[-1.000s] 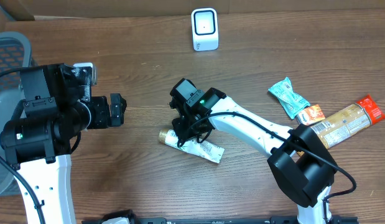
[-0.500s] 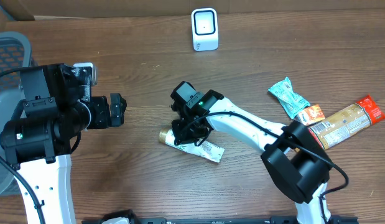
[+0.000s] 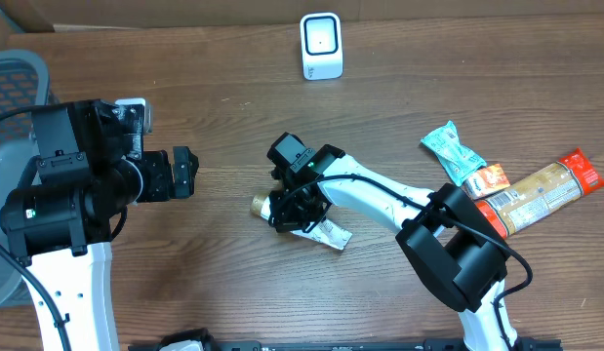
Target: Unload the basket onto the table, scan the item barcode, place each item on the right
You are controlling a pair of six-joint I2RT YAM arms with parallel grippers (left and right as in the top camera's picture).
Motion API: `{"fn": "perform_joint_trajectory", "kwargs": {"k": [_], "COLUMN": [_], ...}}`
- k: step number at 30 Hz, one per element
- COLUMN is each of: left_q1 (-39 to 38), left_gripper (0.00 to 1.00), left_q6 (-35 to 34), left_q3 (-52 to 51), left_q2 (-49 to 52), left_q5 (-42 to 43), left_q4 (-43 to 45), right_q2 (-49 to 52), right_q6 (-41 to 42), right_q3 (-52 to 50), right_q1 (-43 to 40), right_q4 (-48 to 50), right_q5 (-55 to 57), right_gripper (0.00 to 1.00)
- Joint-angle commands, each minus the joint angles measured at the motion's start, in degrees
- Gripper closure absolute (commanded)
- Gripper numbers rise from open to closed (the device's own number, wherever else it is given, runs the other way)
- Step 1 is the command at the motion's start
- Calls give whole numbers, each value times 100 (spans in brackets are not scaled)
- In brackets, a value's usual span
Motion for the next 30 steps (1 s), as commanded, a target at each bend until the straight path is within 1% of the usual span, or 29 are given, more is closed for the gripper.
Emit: {"fn": "perform_joint_trajectory", "kwargs": {"k": [1,7,17,22,30], "left_q1": [28,28,28,28,28], "left_gripper": [0,0,1,0,0], "left_q6": [63,63,63,63,63], "left_q3": [94,94,94,94,94], "left_q2": [20,20,20,20,20], "left_q5": [63,63,63,63,63], "left_q4": [22,20,22,22,20], "right_q2": [85,85,85,85,85], "right_q6": [-98,-52,780,778,730], "right_q3": [105,162,162,195,535], "right_q1": [-131,-284,-284,-295,-546], "right_q4": [61,190,680,898,715], "right_q5": [11,439,1794,2247,2498], "right_gripper": [96,96,96,96,96]}}
